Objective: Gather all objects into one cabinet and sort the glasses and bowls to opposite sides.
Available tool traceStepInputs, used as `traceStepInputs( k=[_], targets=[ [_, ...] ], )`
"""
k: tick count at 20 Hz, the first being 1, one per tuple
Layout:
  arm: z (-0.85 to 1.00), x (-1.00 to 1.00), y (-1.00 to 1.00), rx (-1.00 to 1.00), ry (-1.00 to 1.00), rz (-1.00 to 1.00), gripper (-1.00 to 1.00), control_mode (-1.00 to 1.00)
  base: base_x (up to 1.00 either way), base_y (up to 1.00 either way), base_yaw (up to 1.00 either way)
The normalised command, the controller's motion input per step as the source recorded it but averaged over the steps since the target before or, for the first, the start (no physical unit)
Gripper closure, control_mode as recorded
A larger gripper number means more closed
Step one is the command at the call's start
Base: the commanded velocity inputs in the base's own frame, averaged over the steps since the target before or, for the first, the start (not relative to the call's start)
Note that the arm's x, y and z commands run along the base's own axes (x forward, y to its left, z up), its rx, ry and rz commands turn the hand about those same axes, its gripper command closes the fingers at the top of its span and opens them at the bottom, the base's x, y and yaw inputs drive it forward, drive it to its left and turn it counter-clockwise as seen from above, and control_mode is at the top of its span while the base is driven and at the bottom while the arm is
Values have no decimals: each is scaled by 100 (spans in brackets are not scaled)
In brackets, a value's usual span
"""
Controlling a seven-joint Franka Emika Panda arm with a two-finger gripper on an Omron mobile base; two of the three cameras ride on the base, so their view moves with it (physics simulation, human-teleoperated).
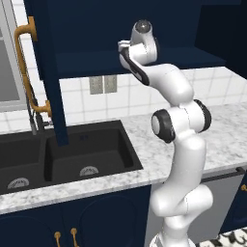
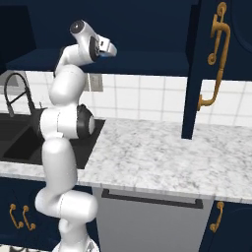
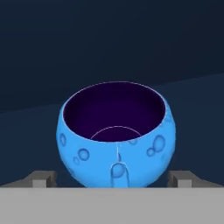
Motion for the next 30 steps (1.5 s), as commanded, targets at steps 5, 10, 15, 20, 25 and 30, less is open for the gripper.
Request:
traceStepInputs(
  k=[5, 10, 15, 20, 25, 30],
  targets=[
    [-1, 6, 0, 0, 0, -5, -100, -100, 0, 0, 0],
    [-1, 0, 0, 0, 0, -9, -100, -100, 0, 0, 0],
    [-10, -3, 0, 0, 0, -7, -100, -100, 0, 0, 0],
    [-4, -3, 0, 3, 0, -6, -100, -100, 0, 0, 0],
    [-1, 0, 0, 3, 0, -4, -100, -100, 0, 0, 0],
    [-1, 0, 0, 4, 0, -1, 100, -100, 0, 0, 0]
  ],
)
